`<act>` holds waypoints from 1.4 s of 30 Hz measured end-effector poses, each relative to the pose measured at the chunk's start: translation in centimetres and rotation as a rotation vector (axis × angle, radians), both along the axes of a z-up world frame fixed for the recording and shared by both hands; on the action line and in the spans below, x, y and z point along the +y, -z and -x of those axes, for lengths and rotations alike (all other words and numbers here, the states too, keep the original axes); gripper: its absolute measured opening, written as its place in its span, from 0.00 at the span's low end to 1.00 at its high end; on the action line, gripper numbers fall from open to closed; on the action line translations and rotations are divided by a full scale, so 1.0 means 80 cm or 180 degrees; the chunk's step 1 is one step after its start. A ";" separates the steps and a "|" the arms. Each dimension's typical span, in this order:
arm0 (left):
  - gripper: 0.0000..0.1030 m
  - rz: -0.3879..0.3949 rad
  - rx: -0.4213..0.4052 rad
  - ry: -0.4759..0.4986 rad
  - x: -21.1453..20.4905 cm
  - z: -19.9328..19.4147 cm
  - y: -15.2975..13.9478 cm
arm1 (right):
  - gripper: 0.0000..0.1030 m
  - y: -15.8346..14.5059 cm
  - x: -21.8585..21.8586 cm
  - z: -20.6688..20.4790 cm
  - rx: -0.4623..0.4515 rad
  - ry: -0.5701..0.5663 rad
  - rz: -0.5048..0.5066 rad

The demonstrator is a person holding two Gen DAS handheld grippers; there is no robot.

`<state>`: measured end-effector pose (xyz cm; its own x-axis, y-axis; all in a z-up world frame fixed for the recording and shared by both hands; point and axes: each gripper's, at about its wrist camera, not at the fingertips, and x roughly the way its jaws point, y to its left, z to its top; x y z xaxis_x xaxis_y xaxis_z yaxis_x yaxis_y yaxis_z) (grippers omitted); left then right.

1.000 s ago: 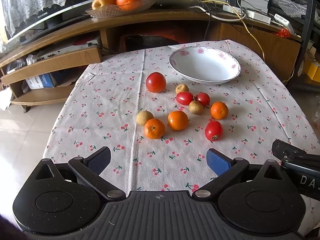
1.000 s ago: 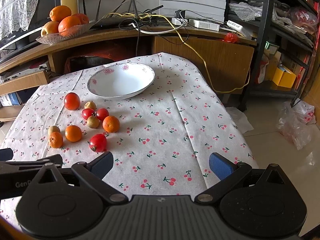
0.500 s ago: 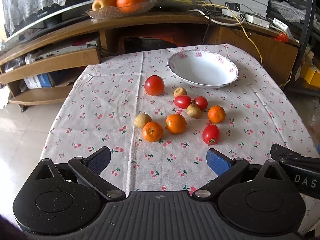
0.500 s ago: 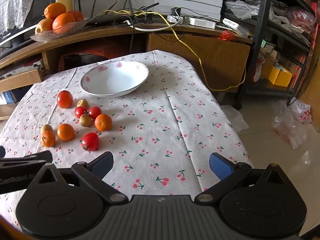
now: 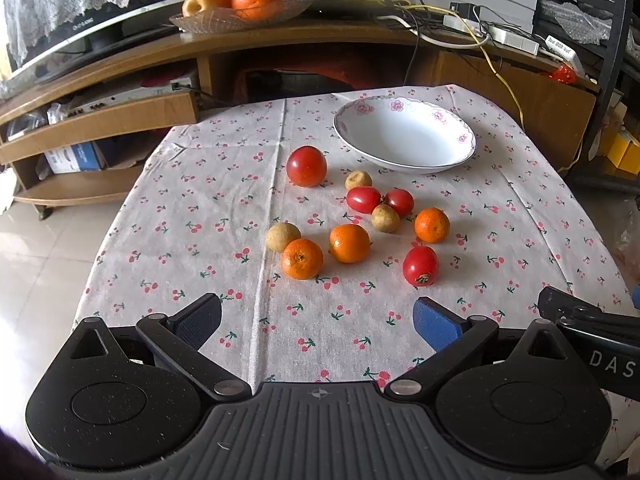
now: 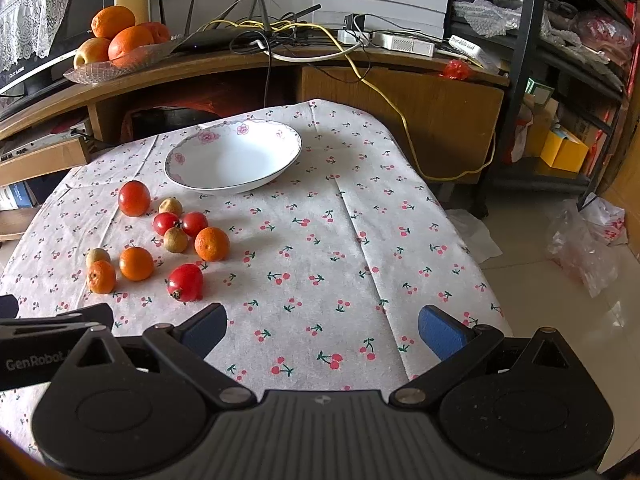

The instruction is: Organize fruits

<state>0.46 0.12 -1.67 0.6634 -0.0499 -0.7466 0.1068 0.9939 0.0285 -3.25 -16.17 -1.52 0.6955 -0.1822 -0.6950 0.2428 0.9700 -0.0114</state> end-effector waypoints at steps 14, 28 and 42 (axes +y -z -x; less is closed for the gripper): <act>0.99 -0.0030 0.0002 0.0012 -0.001 0.000 0.001 | 1.00 0.002 0.000 0.000 0.0018 0.0001 -0.0012; 0.98 -0.0052 0.0012 0.0021 -0.001 -0.001 0.003 | 1.00 0.005 0.001 -0.001 0.0032 -0.0004 -0.0013; 0.97 -0.0081 0.0047 0.0019 0.006 -0.004 0.012 | 0.98 0.012 0.010 -0.010 0.0104 -0.0116 -0.0007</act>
<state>0.81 0.59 -2.62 0.6522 -0.0346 -0.7573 0.1134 0.9922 0.0523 -2.41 -15.38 -2.44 0.6785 -0.1557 -0.7179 0.2067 0.9783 -0.0167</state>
